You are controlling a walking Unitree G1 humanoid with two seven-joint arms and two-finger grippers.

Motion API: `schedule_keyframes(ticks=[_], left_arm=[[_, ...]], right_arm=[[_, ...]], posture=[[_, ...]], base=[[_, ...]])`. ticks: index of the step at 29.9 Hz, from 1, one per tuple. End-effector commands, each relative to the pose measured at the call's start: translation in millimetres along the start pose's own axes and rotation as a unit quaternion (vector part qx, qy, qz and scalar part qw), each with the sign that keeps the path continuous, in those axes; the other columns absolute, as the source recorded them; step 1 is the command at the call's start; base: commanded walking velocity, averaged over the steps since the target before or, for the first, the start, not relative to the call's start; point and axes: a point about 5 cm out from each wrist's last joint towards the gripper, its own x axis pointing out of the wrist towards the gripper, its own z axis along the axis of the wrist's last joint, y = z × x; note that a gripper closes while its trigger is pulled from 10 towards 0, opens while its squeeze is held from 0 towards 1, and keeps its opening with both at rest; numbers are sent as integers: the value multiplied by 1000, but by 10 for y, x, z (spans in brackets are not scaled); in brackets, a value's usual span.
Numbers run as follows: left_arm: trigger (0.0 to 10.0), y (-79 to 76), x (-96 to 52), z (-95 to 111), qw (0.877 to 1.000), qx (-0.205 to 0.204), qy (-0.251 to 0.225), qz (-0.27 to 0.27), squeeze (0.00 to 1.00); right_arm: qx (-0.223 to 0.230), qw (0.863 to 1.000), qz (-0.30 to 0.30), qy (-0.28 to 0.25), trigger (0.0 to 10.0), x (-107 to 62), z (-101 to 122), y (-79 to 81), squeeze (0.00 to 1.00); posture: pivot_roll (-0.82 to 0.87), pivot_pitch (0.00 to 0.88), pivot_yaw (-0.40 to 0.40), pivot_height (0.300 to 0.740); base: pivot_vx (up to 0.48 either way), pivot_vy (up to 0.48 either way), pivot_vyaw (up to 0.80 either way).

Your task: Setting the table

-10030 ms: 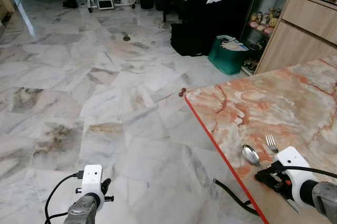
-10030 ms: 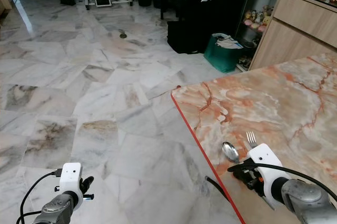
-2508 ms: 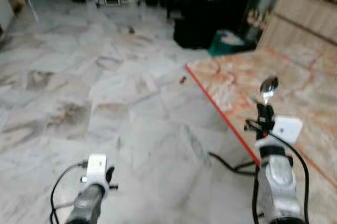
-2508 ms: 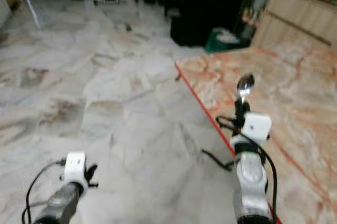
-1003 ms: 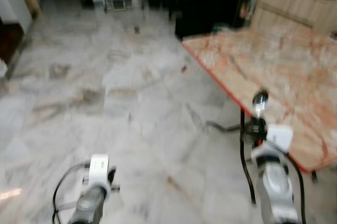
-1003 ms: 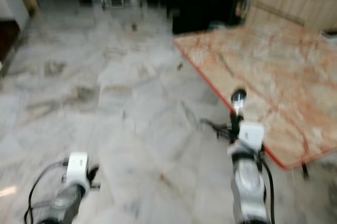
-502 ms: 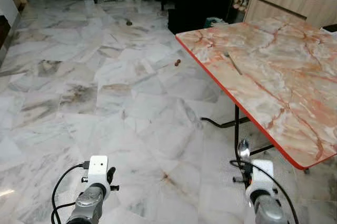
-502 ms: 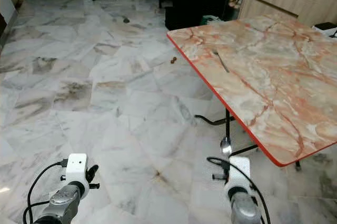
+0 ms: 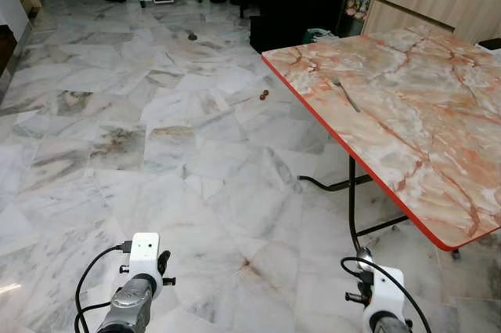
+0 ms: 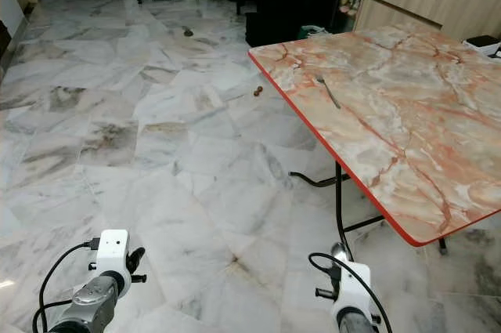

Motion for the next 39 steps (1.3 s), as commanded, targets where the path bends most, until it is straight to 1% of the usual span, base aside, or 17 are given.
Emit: schedule_keyframes(ticks=[1,3,7,12,15,18,19,20,22,27,30,32,34,35,37,38,39], left_arm=[[10000,31,-9,-53,1000,-2,18,3,0],[10000,29,-10,-61,1000,-2,21,2,0],[10000,30,-30,-140,999,-5,42,-1,0],[10000,48,-45,-185,999,-10,51,5,0],[10000,51,-68,-252,998,-12,65,2,0],[10000,44,-78,-282,997,-14,71,0,0],[10000,37,-82,-295,997,-15,74,-2,0],[10000,37,-82,-295,997,-15,74,-2,0],[10000,22,-92,-323,997,-14,79,-8,0],[10000,31,-115,-376,996,-11,88,-16,0],[10000,50,-126,-399,995,-6,94,-21,0],[10000,95,-154,-443,994,9,101,-37,0],[10000,119,-186,-501,992,28,112,-53,0],[10000,119,-186,-501,992,28,112,-53,0],[10000,138,-224,-578,988,54,129,-61,0],[10000,151,-268,-664,985,62,147,-63,0],[10000,151,-268,-664,985,62,147,-63,0]], right_arm=[[12,1000,-13,2,10000,-7,-18,-45,0],[13,1000,-17,7,10000,-11,-36,-56,0],[12,999,-28,21,10000,-29,-101,-72,0],[18,999,-28,30,10000,-38,-139,-63,0],[-7,999,-18,46,10000,-54,-195,-78,0],[-11,998,-19,56,10000,-73,-243,-129,0],[-11,998,-21,64,10000,-87,-275,-176,0],[-11,998,-21,64,10000,-87,-275,-176,0],[-16,997,-23,78,10000,-113,-328,-268,0],[-20,996,-27,87,10000,-137,-360,-367,0],[-21,996,-24,84,10000,-128,-348,-327,0],[-11,996,-31,81,10000,-128,-353,-301,0],[-16,996,-30,84,10000,-137,-371,-306,0],[-16,996,-30,84,10000,-137,-371,-306,0],[-12,996,-32,86,10000,-141,-382,-304,0],[-8,996,-34,87,10000,-142,-389,-293,0],[-8,996,-34,87,10000,-142,-389,-293,0]], posture=[[66,0,-18,727],[69,0,-19,727],[74,0,-25,727],[73,0,-29,727],[77,0,-35,727],[80,0,-38,727],[80,0,-37,727],[80,0,-37,727],[80,0,-38,727],[80,0,-37,727],[77,0,-32,727],[74,0,-21,727],[72,0,-15,727],[72,0,-15,727],[70,0,-12,727],[63,0,-5,727],[63,0,-5,727]], base=[[0,0,0],[0,0,0],[0,0,0],[0,0,-741],[0,0,-765],[0,0,-763],[0,0,-763],[0,0,-763],[0,0,-753],[0,0,-745],[0,0,-744],[0,0,-738],[0,0,-731],[0,0,-725],[0,0,-725],[0,0,-725],[0,0,-725]])
